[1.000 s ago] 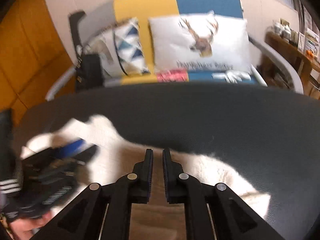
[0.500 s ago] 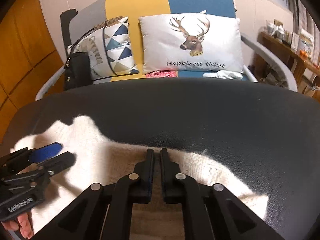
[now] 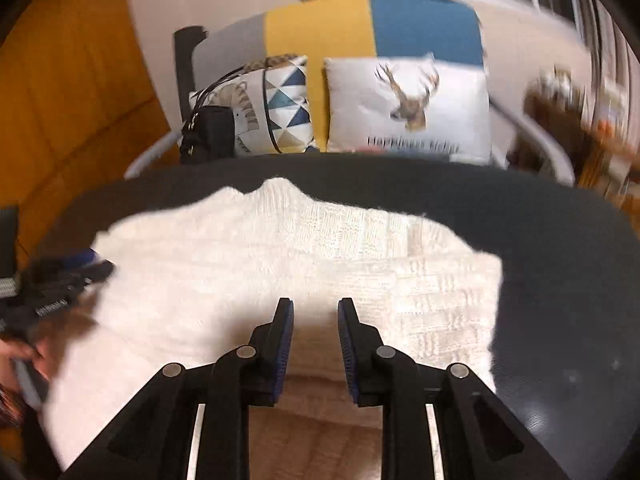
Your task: Fold clothes
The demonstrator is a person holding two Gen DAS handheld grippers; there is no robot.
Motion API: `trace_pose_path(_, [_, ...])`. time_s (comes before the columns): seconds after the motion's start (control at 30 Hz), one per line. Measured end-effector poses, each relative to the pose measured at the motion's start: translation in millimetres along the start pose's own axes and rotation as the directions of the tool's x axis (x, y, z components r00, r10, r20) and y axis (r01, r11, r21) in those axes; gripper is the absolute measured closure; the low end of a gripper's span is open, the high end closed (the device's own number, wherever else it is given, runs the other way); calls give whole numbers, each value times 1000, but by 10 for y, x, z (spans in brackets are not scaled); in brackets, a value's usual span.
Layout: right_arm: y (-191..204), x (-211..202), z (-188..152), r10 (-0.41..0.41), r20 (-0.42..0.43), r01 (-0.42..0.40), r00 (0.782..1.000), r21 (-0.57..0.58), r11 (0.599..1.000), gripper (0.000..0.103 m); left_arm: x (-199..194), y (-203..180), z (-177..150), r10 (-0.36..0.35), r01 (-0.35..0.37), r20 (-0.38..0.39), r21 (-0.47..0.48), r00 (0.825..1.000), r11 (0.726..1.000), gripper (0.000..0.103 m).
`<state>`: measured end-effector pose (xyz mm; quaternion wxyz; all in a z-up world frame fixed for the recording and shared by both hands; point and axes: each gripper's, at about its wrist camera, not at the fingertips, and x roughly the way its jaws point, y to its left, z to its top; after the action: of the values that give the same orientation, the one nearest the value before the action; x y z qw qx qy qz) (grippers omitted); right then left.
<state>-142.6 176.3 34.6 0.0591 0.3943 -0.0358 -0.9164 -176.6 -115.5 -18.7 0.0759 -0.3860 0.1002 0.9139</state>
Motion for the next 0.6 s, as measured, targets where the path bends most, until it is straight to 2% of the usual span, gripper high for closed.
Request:
trace_pose_path(0.07, [23,123,-68,-25,-21,25,999,-5,1000,81,0,93,-65,-9,9,23,-19,1000,1000,17])
trace_pose_path(0.13, [46,247,-136,-50,-43,50,998,-10,999,80,45,176,-78,-27,27,11,-59,1000,998,17])
trace_pose_path(0.27, [48,337,-160,-68,-49,67,996,-17,998,80,244,300,-56,-58,53,-37,-126,998,991,0])
trace_pose_path(0.37, [22,442,-91,-80,-45,79,996,-21,997,80,413,388,7,-120,108,-57,-181,991,977,0])
trace_pose_path(0.6, [-57,722,141,-106,-26,105,994,-22,994,81,670,261,288,-111,101,-50,-167,993,981,0])
